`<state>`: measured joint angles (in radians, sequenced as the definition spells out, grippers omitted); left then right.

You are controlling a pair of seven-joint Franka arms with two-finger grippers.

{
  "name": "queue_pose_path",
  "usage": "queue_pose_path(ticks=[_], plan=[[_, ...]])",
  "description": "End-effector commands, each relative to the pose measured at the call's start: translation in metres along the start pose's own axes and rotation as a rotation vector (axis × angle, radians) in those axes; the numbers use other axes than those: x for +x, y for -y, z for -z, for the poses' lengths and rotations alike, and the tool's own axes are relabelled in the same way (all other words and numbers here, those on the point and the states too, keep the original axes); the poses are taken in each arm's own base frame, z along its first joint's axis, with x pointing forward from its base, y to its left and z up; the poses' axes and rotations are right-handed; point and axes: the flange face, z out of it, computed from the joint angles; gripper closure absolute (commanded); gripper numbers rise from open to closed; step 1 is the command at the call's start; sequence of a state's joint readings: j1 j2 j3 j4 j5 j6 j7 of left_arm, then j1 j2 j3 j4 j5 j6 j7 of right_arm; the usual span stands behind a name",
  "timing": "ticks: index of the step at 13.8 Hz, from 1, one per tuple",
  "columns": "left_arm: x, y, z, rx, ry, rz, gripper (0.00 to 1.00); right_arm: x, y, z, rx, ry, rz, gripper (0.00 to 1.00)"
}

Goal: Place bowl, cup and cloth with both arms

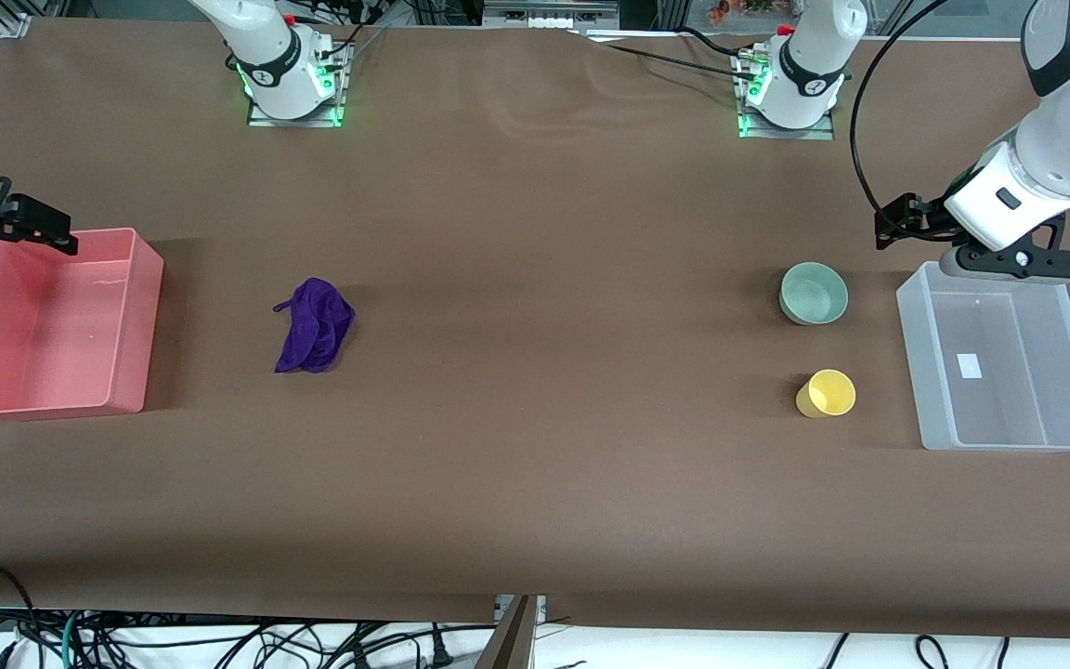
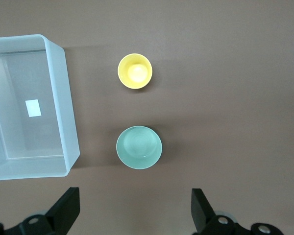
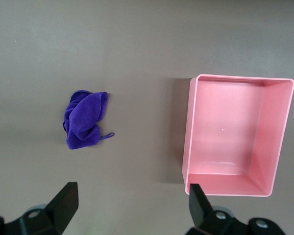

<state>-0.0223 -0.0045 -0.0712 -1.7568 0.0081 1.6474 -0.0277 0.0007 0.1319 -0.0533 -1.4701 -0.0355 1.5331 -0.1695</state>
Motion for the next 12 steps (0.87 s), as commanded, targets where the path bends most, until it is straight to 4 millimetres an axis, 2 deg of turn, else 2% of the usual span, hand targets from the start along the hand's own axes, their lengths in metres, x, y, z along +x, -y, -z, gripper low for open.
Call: queue_pose_path(ticks=[1,7,8,11,12], plan=[[0.001,0.002,0.004,0.013,-0.009,-0.001,0.00,0.002,0.000,0.007,0.013,-0.016,0.000,0.00],[0.001,0.002,0.004,0.013,-0.008,-0.001,0.00,0.005,0.000,0.002,0.015,-0.012,0.000,0.00],[0.001,0.002,0.001,0.013,0.001,-0.003,0.00,0.007,0.001,-0.003,0.017,0.000,0.002,0.00],[0.000,0.002,-0.021,0.004,0.099,-0.001,0.00,0.010,0.013,-0.009,0.016,0.012,0.024,0.00],[0.004,0.004,-0.034,0.003,0.125,0.000,0.00,0.015,0.015,-0.018,0.019,0.029,0.027,0.00]])
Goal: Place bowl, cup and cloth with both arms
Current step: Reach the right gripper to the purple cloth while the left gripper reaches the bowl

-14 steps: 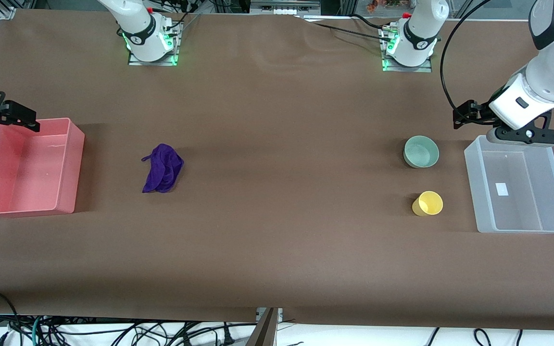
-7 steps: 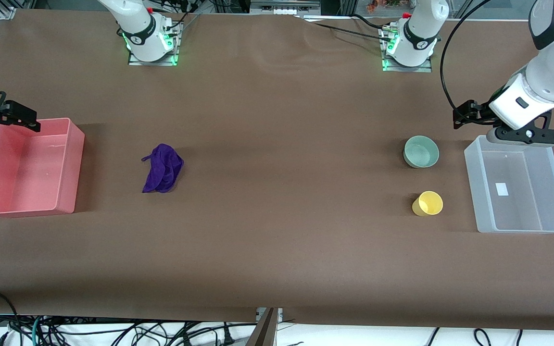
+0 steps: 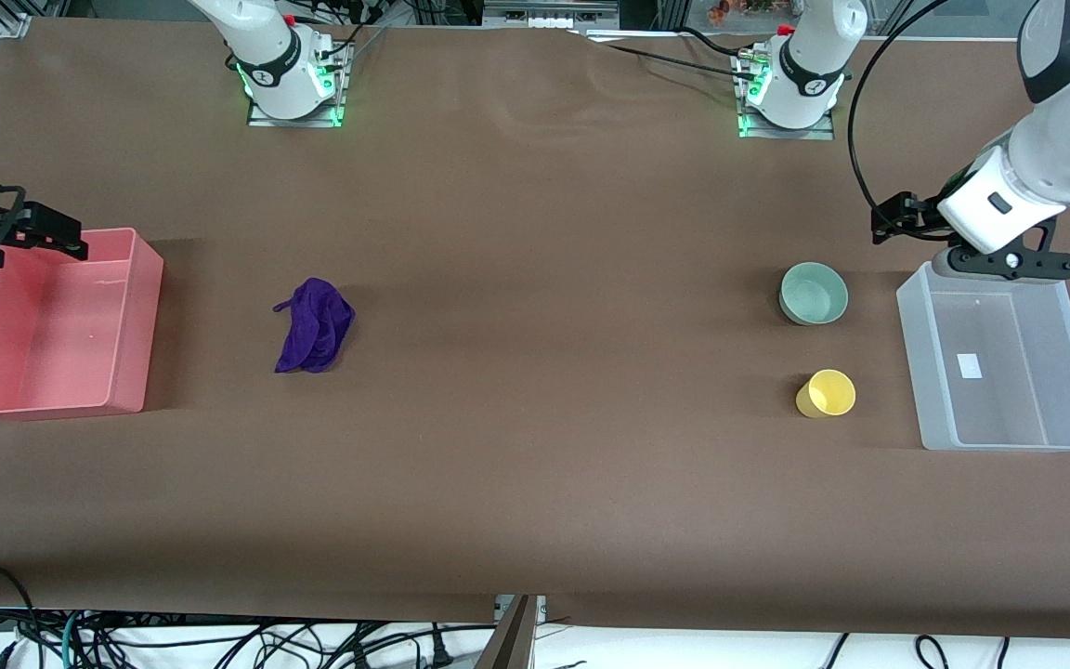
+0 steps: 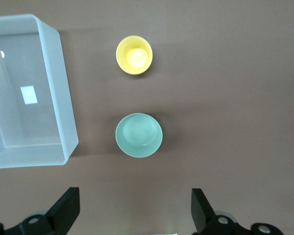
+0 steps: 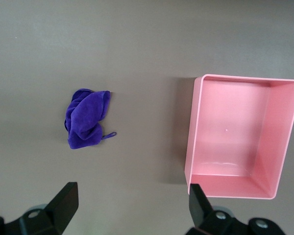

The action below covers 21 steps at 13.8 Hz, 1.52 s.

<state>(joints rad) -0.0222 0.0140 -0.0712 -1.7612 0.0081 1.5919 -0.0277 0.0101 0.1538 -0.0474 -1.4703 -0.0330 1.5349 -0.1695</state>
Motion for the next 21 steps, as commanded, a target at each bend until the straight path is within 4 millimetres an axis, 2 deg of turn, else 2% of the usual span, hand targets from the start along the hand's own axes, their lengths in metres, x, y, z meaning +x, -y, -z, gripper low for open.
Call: queue_pose_path(ticks=[1,4,6,7,8,10,12,14,15,17,21], plan=[[0.013,0.015,-0.031,-0.002,0.076,0.016,0.00,0.008,0.006,-0.009,0.015,0.014,0.011,0.00],[0.033,0.039,-0.079,-0.008,0.159,0.042,0.00,0.011,0.006,-0.032,0.016,0.031,0.013,0.00],[0.041,0.043,-0.109,-0.011,0.197,0.044,0.00,0.010,0.009,-0.053,0.017,0.009,0.006,0.00],[0.043,0.042,-0.126,-0.012,0.215,0.043,0.00,0.010,0.016,-0.063,0.018,-0.016,0.009,0.00],[0.045,0.040,-0.142,-0.009,0.200,0.036,0.00,0.013,0.028,-0.080,0.040,-0.032,0.020,0.00],[0.044,0.040,-0.180,-0.013,0.160,-0.010,0.00,0.014,0.040,-0.129,0.088,-0.048,-0.074,0.00],[0.040,0.039,-0.214,-0.015,0.129,-0.034,0.00,0.015,0.069,-0.161,0.090,-0.069,-0.094,0.00],[0.036,0.038,-0.244,-0.015,0.127,-0.038,0.00,0.019,0.078,-0.200,0.093,-0.092,-0.176,0.00],[0.037,0.040,-0.257,-0.001,0.122,-0.049,0.00,0.021,0.092,-0.214,0.096,-0.112,-0.178,0.00],[0.041,0.058,-0.274,0.002,0.113,-0.070,0.00,0.028,0.108,-0.238,0.101,-0.123,-0.196,0.00],[0.038,0.068,-0.314,-0.017,0.118,-0.115,0.00,0.037,0.127,-0.283,0.106,-0.110,-0.227,0.00]])
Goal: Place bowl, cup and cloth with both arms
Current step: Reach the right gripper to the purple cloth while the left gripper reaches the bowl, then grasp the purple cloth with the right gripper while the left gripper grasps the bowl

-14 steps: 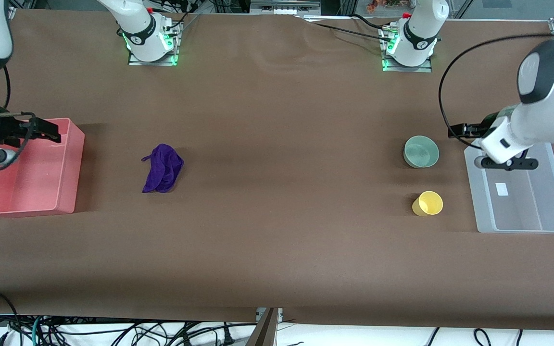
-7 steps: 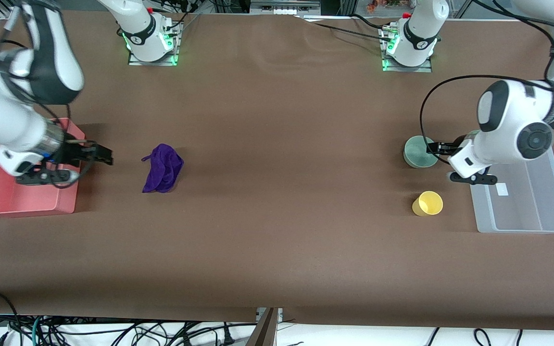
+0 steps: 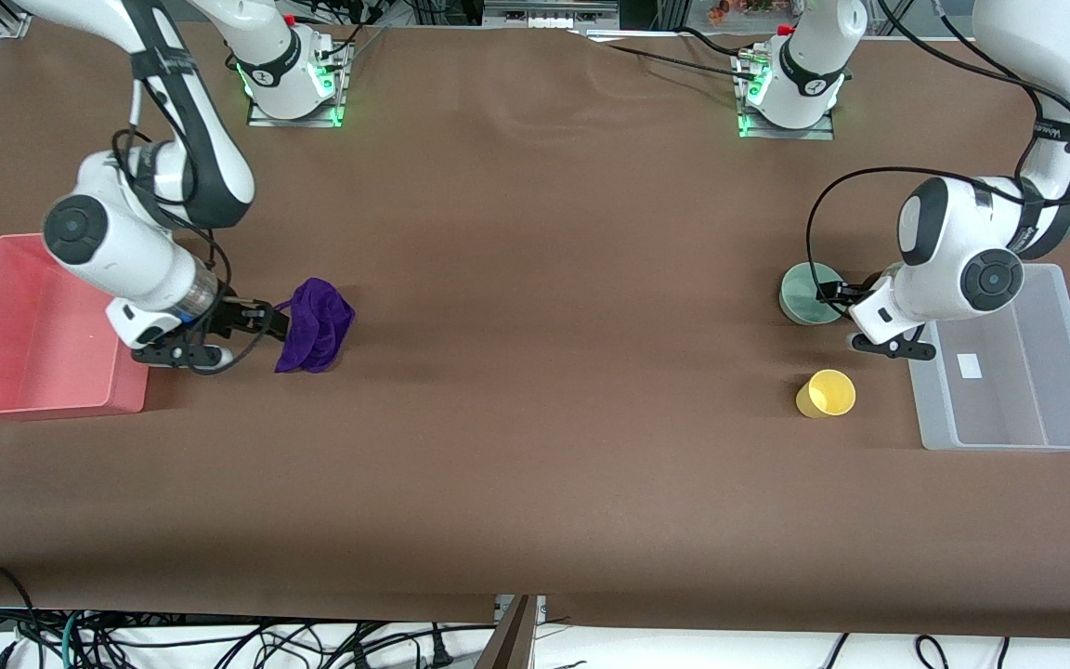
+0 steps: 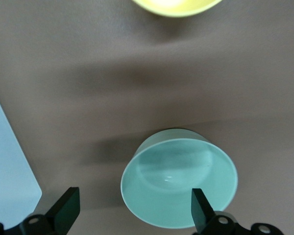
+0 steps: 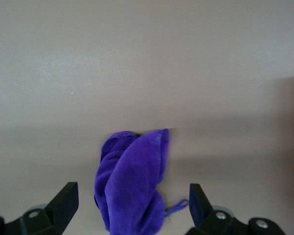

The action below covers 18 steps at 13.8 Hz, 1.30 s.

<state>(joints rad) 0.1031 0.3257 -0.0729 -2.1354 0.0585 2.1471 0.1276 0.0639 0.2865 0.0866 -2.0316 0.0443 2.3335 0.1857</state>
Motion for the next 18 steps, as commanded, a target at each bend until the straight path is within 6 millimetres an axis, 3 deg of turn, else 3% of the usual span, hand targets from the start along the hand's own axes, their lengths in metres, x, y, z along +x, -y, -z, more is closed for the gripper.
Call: queue_pose_path(ticks=[1,3,4,5,6,8,14,15,16,17,18], plan=[[-0.003,0.003,-0.030,0.007,-0.022,-0.054,0.00,-0.001,0.010,-0.028,0.013,-0.001,-0.036,0.00],[-0.006,0.001,-0.047,0.007,-0.047,-0.071,0.00,-0.001,0.017,-0.049,0.016,-0.001,-0.042,0.00],[-0.005,0.002,-0.051,0.007,-0.055,-0.093,0.08,-0.003,0.019,-0.057,0.015,0.007,-0.049,0.00],[-0.006,0.009,-0.052,0.004,-0.054,-0.113,0.33,-0.004,0.024,-0.062,0.014,0.012,-0.047,0.00],[-0.007,0.014,-0.051,0.003,-0.057,-0.135,0.67,-0.006,0.027,-0.066,0.013,0.020,-0.041,0.00],[-0.006,0.015,-0.051,0.004,-0.059,-0.179,1.00,-0.014,0.028,-0.078,0.006,0.049,-0.038,0.00],[-0.005,0.015,-0.050,0.000,-0.062,-0.194,1.00,-0.033,0.031,-0.112,-0.013,0.121,-0.023,0.02],[-0.006,0.015,-0.049,-0.001,-0.062,-0.193,1.00,-0.033,0.031,-0.112,-0.013,0.121,-0.023,0.26],[-0.006,0.015,-0.048,-0.002,-0.061,-0.192,1.00,-0.033,0.031,-0.112,-0.014,0.124,-0.023,0.69],[-0.006,0.015,-0.044,0.000,-0.063,-0.193,1.00,-0.034,0.031,-0.111,-0.016,0.131,-0.024,0.89],[-0.007,0.015,-0.037,0.003,-0.070,-0.195,1.00,-0.032,0.032,-0.107,-0.017,0.133,-0.021,1.00]])
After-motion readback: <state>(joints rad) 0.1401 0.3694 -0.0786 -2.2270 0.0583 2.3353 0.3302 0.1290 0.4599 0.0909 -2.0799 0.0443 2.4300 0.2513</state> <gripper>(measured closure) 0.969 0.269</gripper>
